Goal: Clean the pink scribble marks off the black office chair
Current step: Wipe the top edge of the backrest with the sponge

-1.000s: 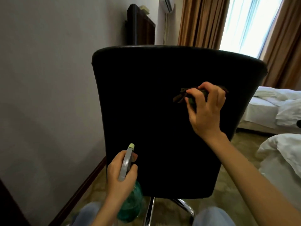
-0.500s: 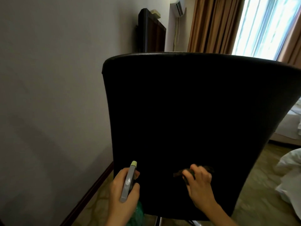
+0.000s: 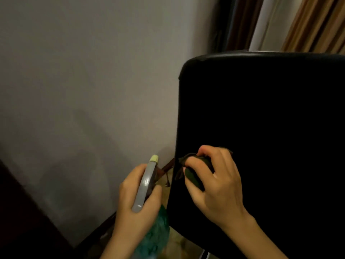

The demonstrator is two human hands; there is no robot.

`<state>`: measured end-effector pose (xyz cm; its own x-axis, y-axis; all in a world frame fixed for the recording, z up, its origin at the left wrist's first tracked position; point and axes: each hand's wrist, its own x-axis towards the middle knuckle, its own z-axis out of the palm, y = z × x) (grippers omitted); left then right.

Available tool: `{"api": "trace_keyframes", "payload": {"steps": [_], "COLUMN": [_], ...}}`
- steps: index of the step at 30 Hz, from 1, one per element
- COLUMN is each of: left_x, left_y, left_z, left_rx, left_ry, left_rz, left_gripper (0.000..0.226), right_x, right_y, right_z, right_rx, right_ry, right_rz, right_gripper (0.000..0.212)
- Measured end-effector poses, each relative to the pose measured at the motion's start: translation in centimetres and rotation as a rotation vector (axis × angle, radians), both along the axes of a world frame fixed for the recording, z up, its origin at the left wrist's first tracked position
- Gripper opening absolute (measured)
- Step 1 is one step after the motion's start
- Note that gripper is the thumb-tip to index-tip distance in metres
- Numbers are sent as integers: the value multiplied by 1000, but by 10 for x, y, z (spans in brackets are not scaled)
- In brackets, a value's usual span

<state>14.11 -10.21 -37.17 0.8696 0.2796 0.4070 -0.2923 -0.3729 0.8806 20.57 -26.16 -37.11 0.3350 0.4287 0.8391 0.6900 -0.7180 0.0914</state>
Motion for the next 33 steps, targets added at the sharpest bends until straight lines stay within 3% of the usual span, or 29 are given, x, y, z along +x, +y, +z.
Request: {"api": "trace_keyframes", "payload": {"steps": [2,5,11,16,19,21,23,30,33], "left_x": [3,-2,-35,-74,-98,-111,-124,-152,-159], "left_y": [5,8,7,3,6,11,18,46,68], "left_z": [23,57,142,240,300,331,355,419,436], "left_rx": [58,116,51,-35,-60,-50,-47,-64,-4], "left_ry": [-21,-2,43,-14,-72,-104,-141,-226,-219], "left_rz": [93,202,378,443,474,522,575,816,879], "left_gripper": [12,20,18,8,34,26,8,20,9], "right_x": [8,13,6,-7,-17,-26,-33,-44,-49], "right_y": [10,18,38,71,95,110,124,170,194], "right_z": [20,44,118,218,277,307,330,382,391], "right_rx": [7,-40,27,62,104,133,135,51,19], "right_ry": [35,121,310,315,314,317,315,343,350], "right_rz": [65,126,352,570,706,776,846,1039,1090], "right_gripper": [28,26,20,25,27,27,27,33,33]}}
